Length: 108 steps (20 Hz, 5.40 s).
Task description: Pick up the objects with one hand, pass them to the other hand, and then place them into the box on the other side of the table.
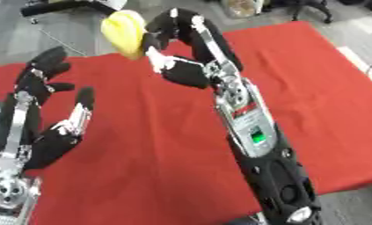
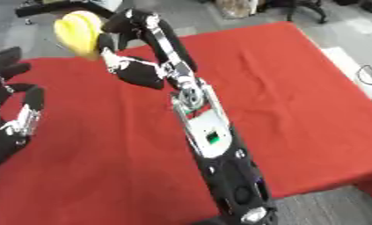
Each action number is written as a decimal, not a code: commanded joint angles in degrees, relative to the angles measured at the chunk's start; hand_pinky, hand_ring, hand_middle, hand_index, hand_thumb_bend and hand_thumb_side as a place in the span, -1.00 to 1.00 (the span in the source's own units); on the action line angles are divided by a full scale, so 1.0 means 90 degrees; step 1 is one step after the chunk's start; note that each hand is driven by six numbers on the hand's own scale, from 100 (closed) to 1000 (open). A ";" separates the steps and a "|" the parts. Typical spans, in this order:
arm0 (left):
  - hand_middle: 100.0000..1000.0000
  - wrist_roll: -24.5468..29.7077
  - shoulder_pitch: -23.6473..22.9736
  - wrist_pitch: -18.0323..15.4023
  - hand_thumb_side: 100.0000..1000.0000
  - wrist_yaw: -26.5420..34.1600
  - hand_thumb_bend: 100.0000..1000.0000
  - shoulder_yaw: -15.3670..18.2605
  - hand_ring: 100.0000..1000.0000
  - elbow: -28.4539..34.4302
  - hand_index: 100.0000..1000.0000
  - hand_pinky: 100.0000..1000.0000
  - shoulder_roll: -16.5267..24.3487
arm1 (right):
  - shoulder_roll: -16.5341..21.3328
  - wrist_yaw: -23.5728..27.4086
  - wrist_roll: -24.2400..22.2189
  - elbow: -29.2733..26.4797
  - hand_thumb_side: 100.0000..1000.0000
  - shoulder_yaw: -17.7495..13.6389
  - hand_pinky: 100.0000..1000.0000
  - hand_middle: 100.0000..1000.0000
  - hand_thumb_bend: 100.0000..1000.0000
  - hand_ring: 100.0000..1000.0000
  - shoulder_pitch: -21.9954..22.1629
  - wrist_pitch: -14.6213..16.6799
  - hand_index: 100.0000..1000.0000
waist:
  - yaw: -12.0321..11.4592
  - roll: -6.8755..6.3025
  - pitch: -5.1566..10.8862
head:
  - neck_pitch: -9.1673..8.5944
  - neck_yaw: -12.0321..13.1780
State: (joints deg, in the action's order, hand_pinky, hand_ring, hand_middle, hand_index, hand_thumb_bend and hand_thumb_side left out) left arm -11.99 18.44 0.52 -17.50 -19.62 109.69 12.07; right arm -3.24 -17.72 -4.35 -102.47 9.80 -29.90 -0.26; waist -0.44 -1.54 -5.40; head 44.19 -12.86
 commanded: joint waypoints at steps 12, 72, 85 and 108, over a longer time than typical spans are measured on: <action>0.79 0.0480 0.0659 0.0076 -0.29 -0.0118 -0.45 -0.0186 0.72 0.0527 0.80 0.43 0.0708 | 0.0004 0.0191 -0.0151 -0.0142 -1.00 0.0082 0.34 -0.49 -1.00 0.36 -0.0110 0.0020 -0.64 | 0.0059 0.0128 0.0065 | -0.0011 -0.0003; -0.47 -0.0937 0.1824 0.0563 -0.31 -0.0619 -1.00 -0.0796 -0.38 -0.0287 -0.45 -0.12 0.0950 | -0.0025 0.0328 -0.0249 -0.0293 -1.00 0.0072 0.34 -0.48 -1.00 0.36 -0.0143 0.0095 -0.67 | 0.0285 0.0139 0.0022 | -0.0040 -0.0041; -0.48 -0.0982 0.1808 0.0550 -0.24 -0.0491 -1.00 -0.0735 -0.38 -0.0191 -0.46 -0.11 0.0915 | -0.0045 0.0315 -0.0213 -0.0292 -1.00 0.0075 0.35 -0.49 -1.00 0.36 -0.0149 0.0081 -0.67 | 0.0265 0.0155 0.0026 | -0.0043 -0.0061; -0.48 -0.1053 0.1779 0.0557 -0.19 -0.0491 -1.00 -0.0658 -0.38 -0.0201 -0.46 -0.11 0.0892 | -0.0045 0.0234 -0.0160 -0.0288 -1.00 0.0010 0.35 -0.49 -1.00 0.36 -0.0152 0.0097 -0.66 | 0.0253 0.0155 0.0038 | -0.0046 -0.0099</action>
State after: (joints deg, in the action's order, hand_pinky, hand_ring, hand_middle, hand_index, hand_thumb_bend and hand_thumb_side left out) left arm -21.04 33.74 5.55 -22.04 -26.46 106.84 19.56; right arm -3.30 -15.26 -6.13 -103.88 10.23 -30.28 0.57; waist 1.85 -0.89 -5.40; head 44.19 -13.73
